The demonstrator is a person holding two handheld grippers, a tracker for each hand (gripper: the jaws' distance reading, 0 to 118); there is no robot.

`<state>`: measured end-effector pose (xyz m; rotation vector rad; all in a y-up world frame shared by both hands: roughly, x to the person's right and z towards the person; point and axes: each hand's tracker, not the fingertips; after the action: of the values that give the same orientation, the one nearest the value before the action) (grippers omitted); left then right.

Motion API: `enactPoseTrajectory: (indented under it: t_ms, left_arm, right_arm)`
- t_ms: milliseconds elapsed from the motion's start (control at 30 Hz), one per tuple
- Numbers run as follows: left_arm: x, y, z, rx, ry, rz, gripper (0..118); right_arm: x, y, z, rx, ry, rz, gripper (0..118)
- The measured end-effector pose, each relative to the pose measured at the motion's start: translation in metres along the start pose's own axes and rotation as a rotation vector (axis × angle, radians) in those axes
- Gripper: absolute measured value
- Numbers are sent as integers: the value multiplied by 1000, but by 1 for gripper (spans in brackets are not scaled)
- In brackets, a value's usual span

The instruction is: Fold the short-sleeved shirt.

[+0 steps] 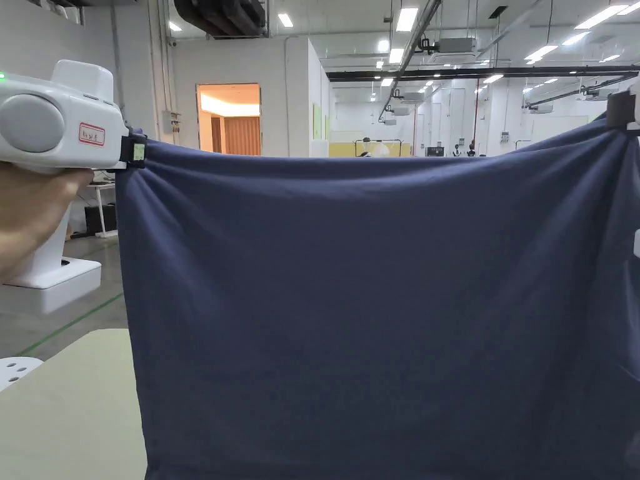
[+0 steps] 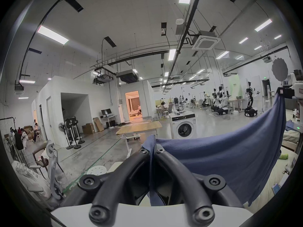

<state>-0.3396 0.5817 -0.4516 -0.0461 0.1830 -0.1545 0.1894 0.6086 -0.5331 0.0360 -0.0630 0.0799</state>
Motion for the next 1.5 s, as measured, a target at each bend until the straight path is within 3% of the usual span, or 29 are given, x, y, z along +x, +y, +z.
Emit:
enactPoseTrajectory:
  t_ms: [67,300,633,733,933,1100,1233,1500]
  left_arm:
    - [1,-1,-14,-7,9,-15,0]
    - [8,-15,-45,-52,37,-75,0]
    - [19,-120,-21,-200,-59,80,0]
    - [16,-148,11,-227,-109,145,0]
    - [3,-217,106,-233,-188,182,0]
    - [-7,-299,189,-299,-249,304,0]
    - [3,-363,255,-300,-206,370,0]
    - [23,-440,330,-388,-123,335,0]
  right_arm:
    - [-6,1,-10,-3,-23,41,2]
    - [-13,-18,-26,-27,-29,49,2]
    - [1,-121,6,-214,110,-46,2]
    - [11,-138,41,-230,164,-83,2]
    - [42,-183,125,-269,206,-72,2]
    - [69,-267,213,-367,265,-130,2]
    - [79,-335,285,-442,289,-118,2]
    - [77,-415,369,-560,207,-124,2]
